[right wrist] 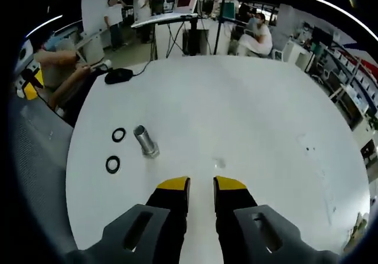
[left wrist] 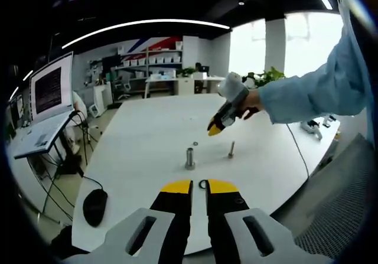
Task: Place the washer onto the threaded stud by aligning its center hole with the stud, sliding it down to the base, and recovering from edge contact or off-axis alignment until the washer reaches the visible bottom stop.
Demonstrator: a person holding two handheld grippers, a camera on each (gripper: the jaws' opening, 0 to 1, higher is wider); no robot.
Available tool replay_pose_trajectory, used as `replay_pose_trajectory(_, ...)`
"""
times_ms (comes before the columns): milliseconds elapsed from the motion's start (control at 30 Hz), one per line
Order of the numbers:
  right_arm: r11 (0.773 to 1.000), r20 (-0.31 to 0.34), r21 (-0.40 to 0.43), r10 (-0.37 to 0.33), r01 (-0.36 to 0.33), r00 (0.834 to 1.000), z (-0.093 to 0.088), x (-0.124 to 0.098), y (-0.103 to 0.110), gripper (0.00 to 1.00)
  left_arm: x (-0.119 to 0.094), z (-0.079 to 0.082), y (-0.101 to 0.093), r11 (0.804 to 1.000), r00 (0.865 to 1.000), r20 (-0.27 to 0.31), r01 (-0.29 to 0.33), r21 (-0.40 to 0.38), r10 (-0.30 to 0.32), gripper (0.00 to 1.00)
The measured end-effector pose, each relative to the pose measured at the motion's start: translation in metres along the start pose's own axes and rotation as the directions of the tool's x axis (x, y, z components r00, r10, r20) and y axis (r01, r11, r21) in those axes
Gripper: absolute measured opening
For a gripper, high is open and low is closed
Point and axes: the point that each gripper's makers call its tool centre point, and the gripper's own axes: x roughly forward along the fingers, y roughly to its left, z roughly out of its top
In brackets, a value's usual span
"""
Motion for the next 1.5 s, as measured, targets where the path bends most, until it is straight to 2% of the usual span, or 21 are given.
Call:
replay_pose_trajectory(133,0.998,-0.033,-0.014,0.056,-0.056,0.998,0.001,0.013,0.002,0.18,0.000,0.000,0.000,1.000,1.000,0.000,0.001,-0.001,-0.001,0.06)
replay_pose_trajectory(233,0.996,-0.073,-0.043,0.070,-0.074,0.995,-0.002,0.022,0.001,0.18,0.002,-0.004,-0.003,1.000,1.000,-0.025,0.014,0.009,-0.014,0.06)
replay_pose_trajectory(333,0.995,-0.089,-0.054,0.078,-0.083,0.993,-0.001,0.032,-0.004,0.19,0.001,-0.003,-0.002,1.000,1.000,-0.019,0.010,0.004,-0.010,0.06)
replay_pose_trajectory(467,0.996,-0.104,-0.053,0.065,-0.071,0.992,-0.002,0.044,-0.013,0.19,0.001,-0.003,-0.001,1.000,1.000,-0.020,0.009,0.001,-0.009,0.06)
replay_pose_trajectory(633,0.999,-0.113,-0.013,0.049,-0.051,0.992,-0.006,0.058,-0.023,0.19,0.001,-0.002,-0.001,1.000,1.000,-0.016,0.007,-0.002,-0.007,0.06)
replay_pose_trajectory(967,0.999,-0.138,0.008,0.037,-0.037,0.990,-0.015,0.070,-0.028,0.19,0.001,-0.002,0.000,1.000,1.000,-0.012,0.005,-0.008,-0.005,0.06)
replay_pose_trajectory(1500,0.993,-0.107,0.112,0.040,-0.028,0.993,-0.015,0.069,-0.033,0.17,0.001,-0.002,0.001,1.000,1.000,-0.009,0.006,-0.010,-0.006,0.05)
